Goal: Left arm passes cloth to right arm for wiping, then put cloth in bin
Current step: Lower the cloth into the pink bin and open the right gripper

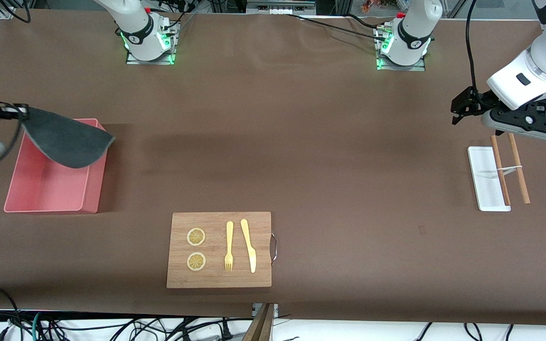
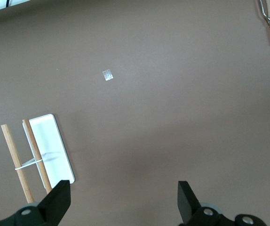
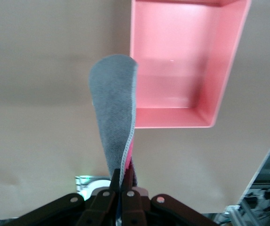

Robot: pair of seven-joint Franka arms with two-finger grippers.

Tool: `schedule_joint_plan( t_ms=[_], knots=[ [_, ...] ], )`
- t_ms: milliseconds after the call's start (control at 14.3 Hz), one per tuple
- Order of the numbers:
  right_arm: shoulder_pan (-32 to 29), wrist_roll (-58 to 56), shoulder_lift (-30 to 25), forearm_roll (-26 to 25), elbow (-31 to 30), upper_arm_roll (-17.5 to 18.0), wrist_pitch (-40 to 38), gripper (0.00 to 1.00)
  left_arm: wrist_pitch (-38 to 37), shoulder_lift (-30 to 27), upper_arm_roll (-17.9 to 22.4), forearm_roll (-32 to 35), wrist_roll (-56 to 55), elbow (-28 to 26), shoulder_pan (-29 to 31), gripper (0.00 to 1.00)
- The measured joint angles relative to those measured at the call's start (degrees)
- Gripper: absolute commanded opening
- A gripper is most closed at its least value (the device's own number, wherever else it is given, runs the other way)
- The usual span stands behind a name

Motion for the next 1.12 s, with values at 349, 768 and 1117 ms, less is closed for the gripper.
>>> schedule_joint_plan(
  t_ms=[349, 768, 1117],
  knots=[
    [-6.7, -9.9, -0.1, -5.8, -1.2, -0.1, 1.7, 0.00, -0.6, 0.0, 0.1, 0.0, -1.0, 0.0, 0.1, 1.00],
    [-8.6, -10.2, 1.2, -5.9, -10.6, -0.1, 11.9, 0.00, -1.8, 0.0, 0.4, 0.0, -1.3, 0.0, 0.1, 1.00],
    [-8.6, -9.7, 1.6, -4.9, -17.8, 0.0, 19.2, 0.00, -2.1, 0.0, 0.5, 0.0, -1.3, 0.0, 0.1, 1.00]
  ],
)
